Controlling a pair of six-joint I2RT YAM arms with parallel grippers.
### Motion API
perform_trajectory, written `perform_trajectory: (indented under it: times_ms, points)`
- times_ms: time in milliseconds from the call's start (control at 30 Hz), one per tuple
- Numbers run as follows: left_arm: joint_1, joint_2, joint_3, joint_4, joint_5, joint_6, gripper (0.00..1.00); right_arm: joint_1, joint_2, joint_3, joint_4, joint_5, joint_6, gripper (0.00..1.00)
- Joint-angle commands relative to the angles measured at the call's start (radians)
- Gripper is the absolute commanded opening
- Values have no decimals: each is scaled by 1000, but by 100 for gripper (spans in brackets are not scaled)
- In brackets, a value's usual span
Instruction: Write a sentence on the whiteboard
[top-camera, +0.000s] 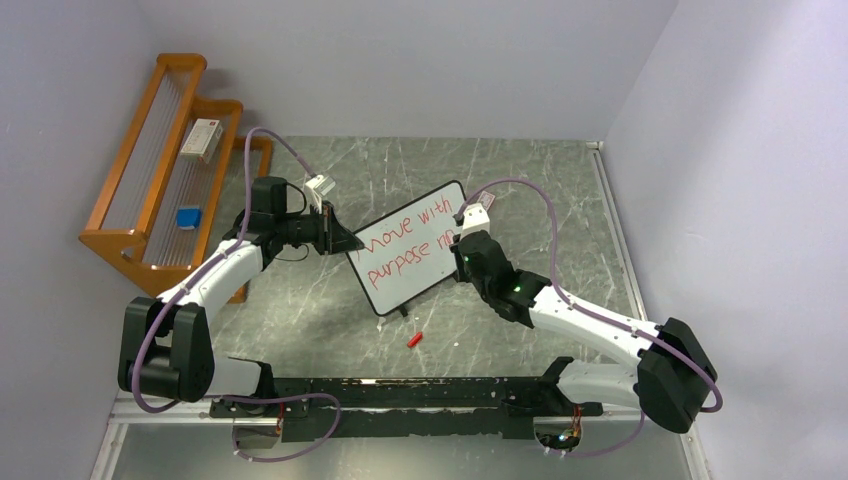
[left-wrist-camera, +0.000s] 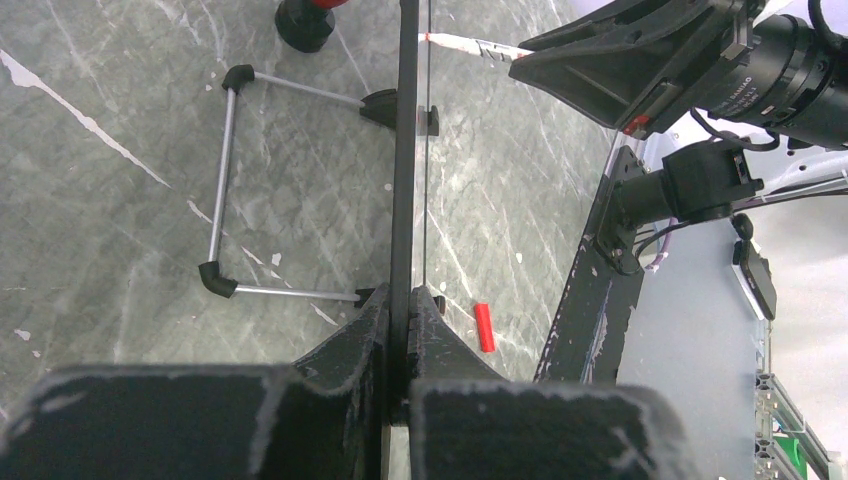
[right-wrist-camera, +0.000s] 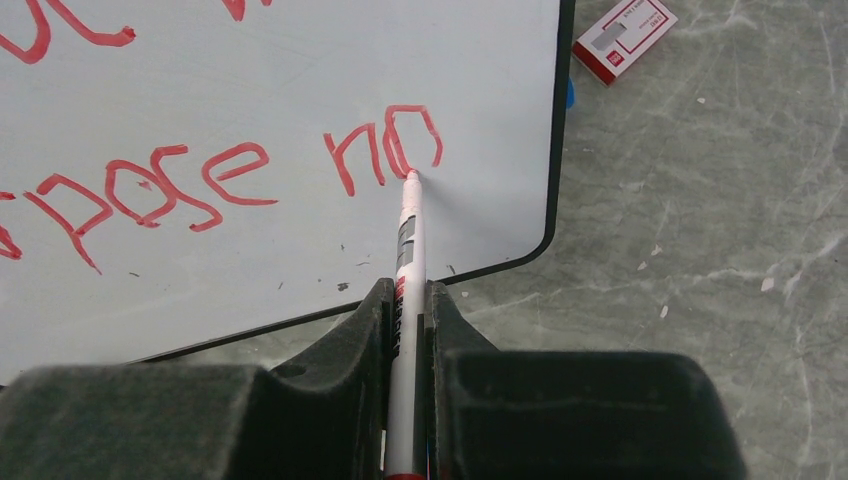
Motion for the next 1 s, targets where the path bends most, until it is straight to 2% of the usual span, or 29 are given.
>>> perform_trajectory:
  times_ms: [0,400,967]
  points:
    - [-25,41,-33,-104,-115,55,5,-5,-3,-17,-3,37,10,0]
    - [-25,41,-33,-104,-113,55,5,-13,8,-12,55,64,-3,0]
    - [-25,42,-31,-108,-119,58,5,-34,-22,12,38,46,-20,0]
